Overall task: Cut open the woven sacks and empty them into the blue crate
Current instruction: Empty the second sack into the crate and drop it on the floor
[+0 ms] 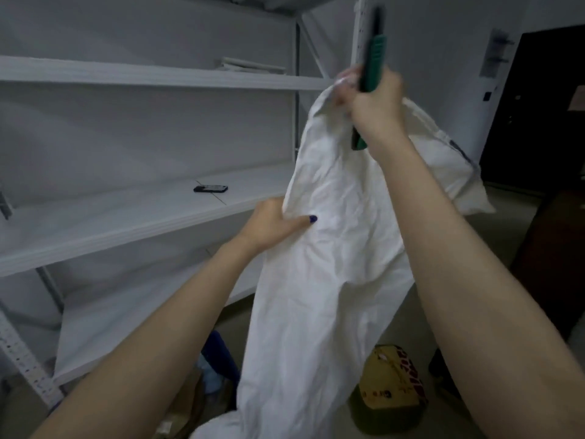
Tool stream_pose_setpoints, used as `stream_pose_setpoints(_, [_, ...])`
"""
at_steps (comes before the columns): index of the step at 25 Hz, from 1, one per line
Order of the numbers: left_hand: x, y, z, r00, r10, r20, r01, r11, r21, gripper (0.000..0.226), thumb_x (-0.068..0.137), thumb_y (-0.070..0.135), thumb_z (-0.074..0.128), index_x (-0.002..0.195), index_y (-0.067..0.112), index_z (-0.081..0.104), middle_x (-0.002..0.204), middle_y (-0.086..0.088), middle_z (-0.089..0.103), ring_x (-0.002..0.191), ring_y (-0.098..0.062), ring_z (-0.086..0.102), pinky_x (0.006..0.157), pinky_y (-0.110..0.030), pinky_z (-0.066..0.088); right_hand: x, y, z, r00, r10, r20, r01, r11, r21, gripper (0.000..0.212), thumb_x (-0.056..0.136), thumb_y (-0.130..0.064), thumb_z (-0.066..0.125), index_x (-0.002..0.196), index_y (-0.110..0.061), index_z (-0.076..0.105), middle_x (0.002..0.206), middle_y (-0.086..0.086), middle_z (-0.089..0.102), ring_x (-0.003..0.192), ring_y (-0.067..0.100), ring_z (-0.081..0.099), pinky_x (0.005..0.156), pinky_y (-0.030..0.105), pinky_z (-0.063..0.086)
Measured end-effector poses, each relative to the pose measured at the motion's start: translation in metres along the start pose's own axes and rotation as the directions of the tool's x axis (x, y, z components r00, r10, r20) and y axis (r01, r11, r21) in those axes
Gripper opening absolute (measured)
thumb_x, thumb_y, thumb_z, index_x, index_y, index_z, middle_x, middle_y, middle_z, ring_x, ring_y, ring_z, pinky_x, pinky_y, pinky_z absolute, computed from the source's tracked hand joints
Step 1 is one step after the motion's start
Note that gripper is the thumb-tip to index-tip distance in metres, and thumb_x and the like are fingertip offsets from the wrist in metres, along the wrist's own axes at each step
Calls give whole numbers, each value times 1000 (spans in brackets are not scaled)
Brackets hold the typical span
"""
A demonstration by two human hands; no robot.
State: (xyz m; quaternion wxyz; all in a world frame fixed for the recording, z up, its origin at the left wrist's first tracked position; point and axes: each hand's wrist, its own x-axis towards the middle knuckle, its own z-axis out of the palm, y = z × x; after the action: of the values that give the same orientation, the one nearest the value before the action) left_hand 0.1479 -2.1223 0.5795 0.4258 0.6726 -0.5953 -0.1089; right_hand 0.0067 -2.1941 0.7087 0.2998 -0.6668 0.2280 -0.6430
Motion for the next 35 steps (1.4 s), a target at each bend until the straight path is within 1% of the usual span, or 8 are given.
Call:
stream_pose_setpoints(7, [-2, -13, 18, 990, -78, -114, 46, 964, -261, 14, 89, 31, 61, 91, 19, 66, 82, 7, 67, 80, -13, 65, 62, -15, 50, -37, 29, 40, 923, 135, 360, -134, 991, -27, 5, 88, -4, 63, 87, -8, 63, 72, -2, 64, 64, 5, 62, 62, 8, 47])
stream_pose_setpoints(11, [1, -30, 16, 952, -209, -224, 114, 920, -375, 22, 96, 19, 48, 92, 2, 62, 88, -12, 65, 84, -28, 63, 75, -39, 53, -50, 49, 42, 842, 158, 516, -173, 985, -20, 30, 85, -5, 65, 103, -29, 64, 103, -11, 64, 96, 12, 66, 88, 31, 55])
stream_pose_setpoints(13, [-1, -42, 9, 930, -287, -230, 137, 849, -510, 18, 97, 18, 48, 95, 8, 62, 90, -6, 66, 86, -24, 65, 74, -34, 54, -59, 69, 30, 863, 204, 462, -259, 964, 58, 43, 88, 5, 57, 117, -27, 58, 112, -5, 62, 83, 15, 71, 77, 32, 58])
stream_pose_setpoints(16, [-7, -58, -6, 905, -360, -227, 134, 748, -650, 17, 97, 17, 48, 89, 16, 62, 86, 2, 66, 77, -12, 65, 66, -25, 52, -71, 120, -2, 882, 468, 53, -471, 880, 60, 29, 91, 2, 53, 115, -11, 63, 97, 3, 65, 48, 3, 64, 57, 18, 56])
stream_pose_setpoints(20, [-10, -81, -29, 858, -446, -255, 147, 689, -710, 14, 96, 16, 50, 102, 12, 61, 92, 0, 67, 82, -14, 66, 72, -30, 54, -104, 207, -26, 613, 758, -220, -781, 624, -24, 27, 93, -8, 56, 118, -3, 63, 89, 3, 62, 27, -1, 49, 34, 12, 41])
stream_pose_setpoints(24, [-34, -122, -56, 764, -564, -313, 206, 672, -711, 15, 95, 15, 53, 106, 11, 62, 99, -3, 68, 91, -19, 67, 82, -36, 55, -169, 277, 6, 353, 915, -197, -934, 333, -127, 33, 95, -16, 56, 121, 4, 52, 65, 6, 56, 26, 5, 47, 31, 16, 41])
stream_pose_setpoints(28, [-73, -191, -84, 601, -693, -399, 340, 673, -656, 31, 93, 18, 56, 121, 5, 58, 111, -10, 66, 96, -24, 66, 80, -38, 56, -241, 321, 74, 162, 983, -91, -960, 135, -246, 22, 91, -11, 58, 109, 1, 55, 76, 12, 64, 49, 16, 53, 47, 27, 45])
stream_pose_setpoints(35, [-129, -316, -101, 396, -768, -503, 604, 631, -487, 32, 98, 22, 47, 121, 2, 56, 92, -3, 60, 97, -29, 59, 76, -29, 43, -293, 334, 166, 87, 986, 142, -903, 138, -406, 24, 90, -8, 61, 113, -1, 62, 71, 9, 62, 54, 18, 57, 51, 28, 49])
